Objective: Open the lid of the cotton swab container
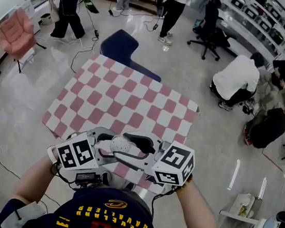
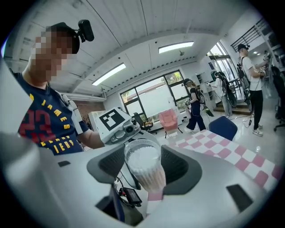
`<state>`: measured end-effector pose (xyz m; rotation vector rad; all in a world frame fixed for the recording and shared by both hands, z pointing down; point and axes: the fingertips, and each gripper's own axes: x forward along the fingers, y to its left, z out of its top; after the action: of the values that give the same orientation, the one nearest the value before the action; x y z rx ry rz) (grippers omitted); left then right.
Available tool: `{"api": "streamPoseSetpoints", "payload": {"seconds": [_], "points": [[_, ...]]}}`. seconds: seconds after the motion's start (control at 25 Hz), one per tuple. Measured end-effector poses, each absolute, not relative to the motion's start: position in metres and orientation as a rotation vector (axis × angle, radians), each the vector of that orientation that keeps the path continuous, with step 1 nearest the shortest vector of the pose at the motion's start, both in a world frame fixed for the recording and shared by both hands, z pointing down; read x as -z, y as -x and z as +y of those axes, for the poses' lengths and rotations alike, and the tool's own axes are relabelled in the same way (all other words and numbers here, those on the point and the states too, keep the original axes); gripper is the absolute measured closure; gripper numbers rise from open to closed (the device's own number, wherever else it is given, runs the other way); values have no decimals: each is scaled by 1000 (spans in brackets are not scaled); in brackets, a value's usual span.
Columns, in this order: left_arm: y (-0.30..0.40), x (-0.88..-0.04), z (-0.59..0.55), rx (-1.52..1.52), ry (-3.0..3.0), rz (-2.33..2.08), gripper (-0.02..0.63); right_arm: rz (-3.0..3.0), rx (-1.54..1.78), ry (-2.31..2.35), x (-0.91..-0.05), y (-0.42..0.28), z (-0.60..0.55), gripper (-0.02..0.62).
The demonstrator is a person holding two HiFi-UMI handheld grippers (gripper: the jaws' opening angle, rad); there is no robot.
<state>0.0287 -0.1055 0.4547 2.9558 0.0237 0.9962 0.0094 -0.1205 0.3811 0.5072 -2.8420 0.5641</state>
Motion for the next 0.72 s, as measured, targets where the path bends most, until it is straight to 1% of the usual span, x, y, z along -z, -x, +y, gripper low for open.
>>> {"api": "streamPoseSetpoints", "payload": {"seconds": [0.4,0.72], "points": [[-27,-456,-111,-984,-2956,5,354,-2922,-505,-685,-345,-22,-149,348],[-24,-459,-107,-972,-2960,26,354,-2938,-560,-839,-342,-40,-171,348]]}}
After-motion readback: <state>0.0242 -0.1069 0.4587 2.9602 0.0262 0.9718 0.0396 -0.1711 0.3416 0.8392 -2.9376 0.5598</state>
